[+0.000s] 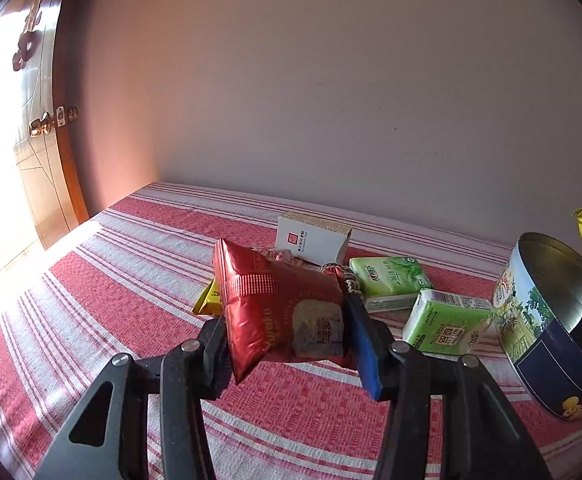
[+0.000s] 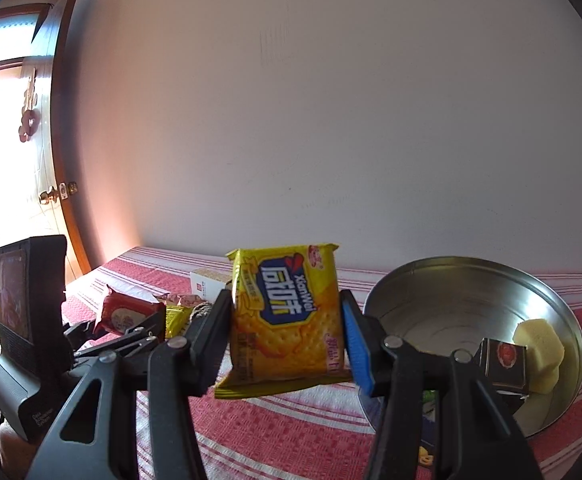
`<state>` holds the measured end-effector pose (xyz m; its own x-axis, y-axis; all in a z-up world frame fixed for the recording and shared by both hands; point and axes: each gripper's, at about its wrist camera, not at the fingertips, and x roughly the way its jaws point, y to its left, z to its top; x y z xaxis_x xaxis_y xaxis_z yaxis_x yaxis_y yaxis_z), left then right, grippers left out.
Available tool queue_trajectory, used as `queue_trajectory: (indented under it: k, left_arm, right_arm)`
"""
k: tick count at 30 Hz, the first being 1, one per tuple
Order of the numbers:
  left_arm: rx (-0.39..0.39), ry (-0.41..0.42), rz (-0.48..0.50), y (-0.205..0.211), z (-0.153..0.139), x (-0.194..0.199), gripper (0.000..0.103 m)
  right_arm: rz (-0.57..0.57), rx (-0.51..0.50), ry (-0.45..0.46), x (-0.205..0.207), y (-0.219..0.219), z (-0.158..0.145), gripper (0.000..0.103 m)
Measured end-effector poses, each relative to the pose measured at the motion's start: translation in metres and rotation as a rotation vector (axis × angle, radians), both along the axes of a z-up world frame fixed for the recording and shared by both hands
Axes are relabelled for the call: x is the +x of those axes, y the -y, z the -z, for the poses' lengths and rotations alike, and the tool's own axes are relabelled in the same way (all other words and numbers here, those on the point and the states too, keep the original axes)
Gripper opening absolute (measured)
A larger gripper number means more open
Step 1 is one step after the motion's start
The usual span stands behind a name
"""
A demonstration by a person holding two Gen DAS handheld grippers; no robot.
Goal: Organize objects
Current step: 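Carry the red bag and cracker pack over the tin and release both inside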
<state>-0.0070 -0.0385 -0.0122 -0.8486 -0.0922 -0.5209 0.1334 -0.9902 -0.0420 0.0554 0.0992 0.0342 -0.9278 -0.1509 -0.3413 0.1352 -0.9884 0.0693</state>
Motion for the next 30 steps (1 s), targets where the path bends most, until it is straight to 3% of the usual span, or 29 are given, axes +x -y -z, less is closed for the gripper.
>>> queue_trajectory:
  k: [9,30]
  left_arm:
    - [-0.035,-0.039,0.073,-0.046,-0.015,0.009,0.052]
    - [-0.032,-0.078,0.223,-0.125,-0.043,0.011,0.052]
  right_arm:
    - [0.071,-0.012,-0.022,0.003,-0.041,-0.002,0.053]
    - [0.253,-0.012,-0.047,0.011,-0.133,-0.006,0.053]
